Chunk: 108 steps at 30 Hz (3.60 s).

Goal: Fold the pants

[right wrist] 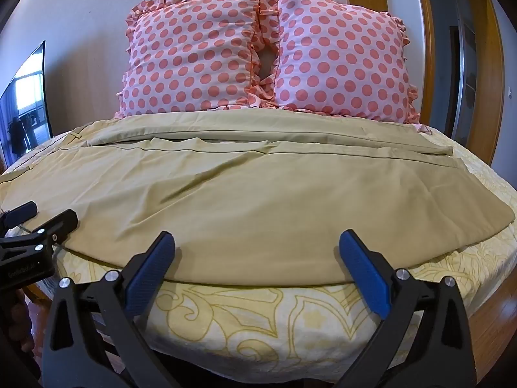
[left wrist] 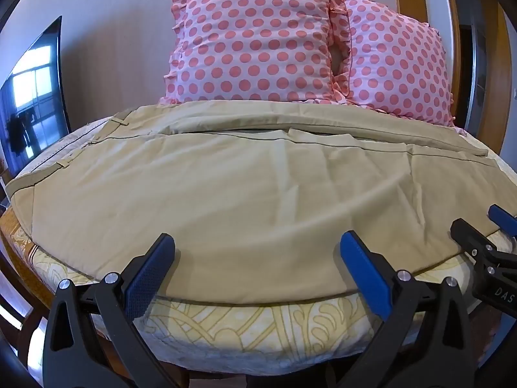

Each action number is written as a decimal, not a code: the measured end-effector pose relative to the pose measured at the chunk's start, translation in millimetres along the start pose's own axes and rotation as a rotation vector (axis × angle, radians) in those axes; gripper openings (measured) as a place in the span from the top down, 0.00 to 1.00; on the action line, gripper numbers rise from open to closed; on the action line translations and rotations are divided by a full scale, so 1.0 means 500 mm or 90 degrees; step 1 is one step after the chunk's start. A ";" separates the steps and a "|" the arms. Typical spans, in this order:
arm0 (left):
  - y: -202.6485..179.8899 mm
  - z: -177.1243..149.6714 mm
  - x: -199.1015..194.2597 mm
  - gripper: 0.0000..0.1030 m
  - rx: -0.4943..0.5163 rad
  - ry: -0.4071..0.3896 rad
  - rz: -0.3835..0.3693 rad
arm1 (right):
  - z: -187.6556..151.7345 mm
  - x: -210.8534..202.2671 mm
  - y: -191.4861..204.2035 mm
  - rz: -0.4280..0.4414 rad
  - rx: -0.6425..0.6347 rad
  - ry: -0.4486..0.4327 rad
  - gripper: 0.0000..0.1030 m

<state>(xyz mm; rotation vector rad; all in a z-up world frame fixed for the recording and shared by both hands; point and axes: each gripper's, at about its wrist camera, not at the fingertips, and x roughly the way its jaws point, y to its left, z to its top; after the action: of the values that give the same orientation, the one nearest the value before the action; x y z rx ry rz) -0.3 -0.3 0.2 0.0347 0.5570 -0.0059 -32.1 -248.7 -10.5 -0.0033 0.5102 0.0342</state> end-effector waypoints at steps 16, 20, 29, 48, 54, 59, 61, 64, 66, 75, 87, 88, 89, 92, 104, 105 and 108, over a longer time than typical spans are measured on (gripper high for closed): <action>0.000 0.000 -0.001 0.01 0.000 -0.003 0.000 | 0.000 -0.001 -0.003 0.001 0.001 -0.004 0.02; 0.000 0.000 -0.001 0.01 0.000 -0.003 0.000 | 0.000 -0.002 -0.003 0.001 0.001 -0.004 0.02; 0.000 0.000 -0.001 0.01 0.001 -0.003 0.000 | 0.000 -0.003 -0.003 0.001 0.001 -0.005 0.02; 0.000 0.000 -0.001 0.01 0.001 -0.004 0.001 | 0.000 -0.004 -0.004 0.000 0.001 -0.006 0.02; 0.000 0.000 -0.001 0.01 0.001 -0.004 0.001 | 0.001 -0.004 -0.005 0.000 0.001 -0.007 0.02; 0.000 0.000 -0.001 0.01 0.001 -0.004 0.001 | 0.001 -0.004 -0.004 0.000 0.001 -0.007 0.02; 0.000 0.000 -0.001 0.01 0.001 -0.004 0.001 | 0.001 -0.004 -0.004 0.000 0.001 -0.007 0.02; 0.000 0.000 -0.001 0.01 0.001 -0.004 0.001 | 0.001 -0.004 -0.004 0.000 0.001 -0.007 0.02; 0.000 0.000 -0.001 0.01 0.001 -0.004 0.001 | 0.001 -0.004 -0.004 0.000 0.001 -0.007 0.02; 0.000 0.000 -0.001 0.01 0.001 -0.004 0.001 | 0.002 -0.005 -0.005 0.000 0.001 -0.008 0.02; 0.001 -0.001 -0.001 0.01 0.000 -0.006 -0.001 | 0.002 -0.004 -0.004 -0.004 0.005 -0.011 0.02; -0.001 0.000 -0.001 0.01 0.002 -0.007 -0.001 | -0.003 -0.007 -0.007 -0.003 0.005 -0.015 0.02; -0.001 0.001 -0.001 0.01 0.002 -0.007 -0.001 | -0.004 -0.007 -0.007 -0.002 0.004 -0.019 0.02; -0.002 0.002 0.000 0.01 0.001 -0.003 -0.001 | -0.006 -0.008 -0.008 0.000 0.002 -0.027 0.02; -0.011 0.076 -0.005 0.01 0.030 -0.023 0.034 | 0.113 -0.007 -0.087 0.031 0.005 -0.022 0.02; -0.012 0.091 -0.003 0.01 0.029 -0.027 0.037 | 0.155 0.000 -0.117 0.018 0.020 -0.029 0.02; -0.014 0.157 0.022 0.01 0.013 -0.033 0.032 | 0.263 0.064 -0.212 -0.047 0.074 -0.014 0.02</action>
<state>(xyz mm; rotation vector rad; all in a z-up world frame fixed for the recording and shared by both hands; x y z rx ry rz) 50.3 -10.1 60.7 0.0686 0.5041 0.0367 63.3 -352.0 88.1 0.0910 0.4885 -0.0681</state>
